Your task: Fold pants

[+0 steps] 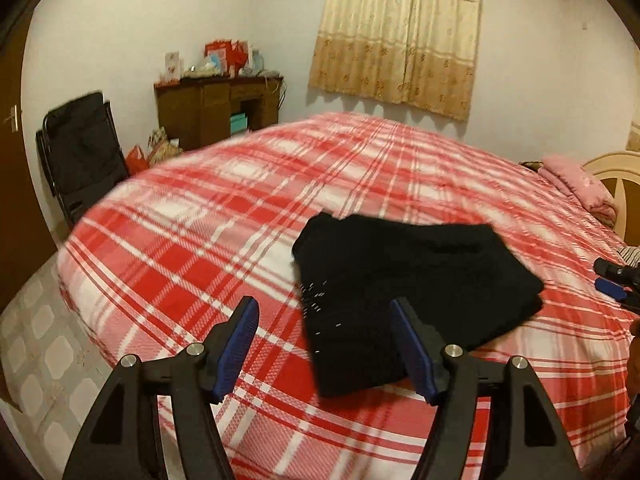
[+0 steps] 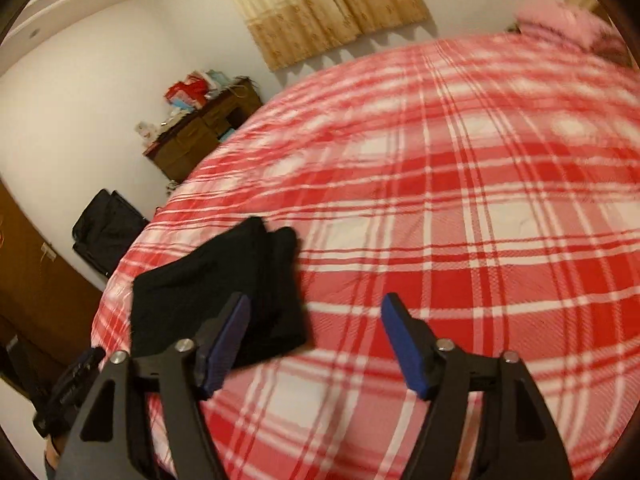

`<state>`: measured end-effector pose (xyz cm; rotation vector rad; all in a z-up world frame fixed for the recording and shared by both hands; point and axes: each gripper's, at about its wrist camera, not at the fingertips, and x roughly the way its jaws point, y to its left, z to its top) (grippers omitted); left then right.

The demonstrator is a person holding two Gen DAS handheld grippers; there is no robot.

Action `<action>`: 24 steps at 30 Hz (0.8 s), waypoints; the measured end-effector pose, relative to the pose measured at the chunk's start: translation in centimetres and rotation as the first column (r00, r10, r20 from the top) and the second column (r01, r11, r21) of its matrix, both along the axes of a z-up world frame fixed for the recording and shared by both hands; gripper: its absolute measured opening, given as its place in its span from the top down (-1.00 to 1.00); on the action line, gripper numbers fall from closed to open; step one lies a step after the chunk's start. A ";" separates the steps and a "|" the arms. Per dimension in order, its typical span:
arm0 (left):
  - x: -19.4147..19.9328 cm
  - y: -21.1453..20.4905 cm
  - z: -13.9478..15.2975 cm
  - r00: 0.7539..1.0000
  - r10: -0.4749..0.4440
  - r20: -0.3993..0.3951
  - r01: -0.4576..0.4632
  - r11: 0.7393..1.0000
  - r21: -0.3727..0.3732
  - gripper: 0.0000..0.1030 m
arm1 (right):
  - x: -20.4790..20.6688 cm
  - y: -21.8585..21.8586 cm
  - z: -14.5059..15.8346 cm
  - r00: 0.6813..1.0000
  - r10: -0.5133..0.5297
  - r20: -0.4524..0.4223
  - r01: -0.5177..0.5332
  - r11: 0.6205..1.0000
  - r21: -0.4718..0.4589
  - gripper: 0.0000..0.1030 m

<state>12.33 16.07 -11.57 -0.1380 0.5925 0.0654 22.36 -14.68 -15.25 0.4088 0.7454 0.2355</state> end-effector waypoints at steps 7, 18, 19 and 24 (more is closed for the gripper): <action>-3.3 -1.3 4.6 0.996 0.030 0.089 -0.034 0.999 0.038 -0.65 | -5.5 3.5 6.5 0.976 0.085 0.202 -0.061 0.991 -0.122 -0.87; -5.8 -3.6 7.5 0.988 0.028 0.149 -0.044 0.993 0.107 -0.81 | -11.8 5.8 12.4 0.905 0.172 0.389 -0.086 0.970 -0.229 -1.00; -5.9 -3.7 7.6 0.988 0.027 0.154 -0.044 0.993 0.111 -0.81 | -12.0 5.9 12.4 0.902 0.176 0.393 -0.086 0.968 -0.235 -1.00; -6.3 -3.7 7.9 0.986 0.017 0.168 -0.036 0.993 0.109 -0.81 | -12.0 6.4 12.2 0.902 0.196 0.385 -0.105 0.964 -0.244 -1.00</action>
